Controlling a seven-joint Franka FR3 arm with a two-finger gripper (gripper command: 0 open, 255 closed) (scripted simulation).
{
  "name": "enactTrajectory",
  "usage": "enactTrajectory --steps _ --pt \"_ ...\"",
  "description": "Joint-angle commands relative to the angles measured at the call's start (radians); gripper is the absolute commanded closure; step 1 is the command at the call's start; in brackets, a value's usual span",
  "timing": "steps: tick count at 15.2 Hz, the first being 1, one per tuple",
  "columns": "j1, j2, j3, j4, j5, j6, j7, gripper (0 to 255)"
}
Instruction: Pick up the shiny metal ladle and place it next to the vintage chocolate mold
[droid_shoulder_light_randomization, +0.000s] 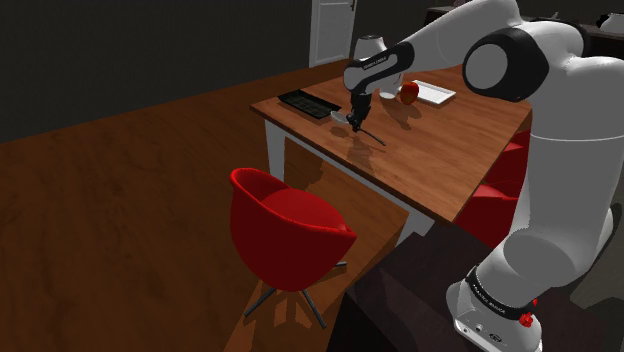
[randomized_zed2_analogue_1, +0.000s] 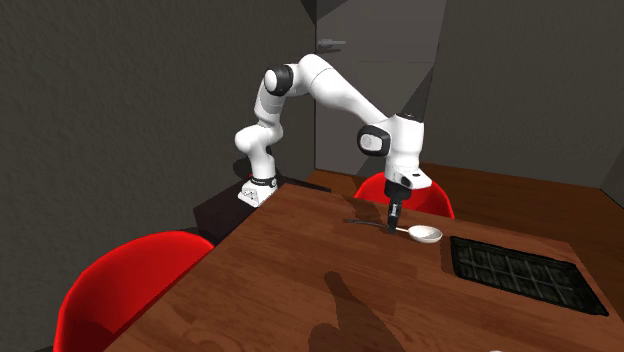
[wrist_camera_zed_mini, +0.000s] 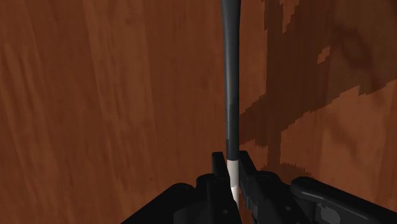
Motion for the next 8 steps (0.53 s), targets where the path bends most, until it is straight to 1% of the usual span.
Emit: enactTrajectory --steps 1,5,6,8 --pt "0.000 0.001 0.000 0.000 0.000 0.002 0.000 255" --pt "0.000 0.001 0.000 0.000 0.000 0.002 0.000 255" --pt "0.000 0.001 0.000 0.000 0.000 0.002 0.000 0" --pt "0.000 0.001 0.000 0.000 0.000 0.002 0.000 0"
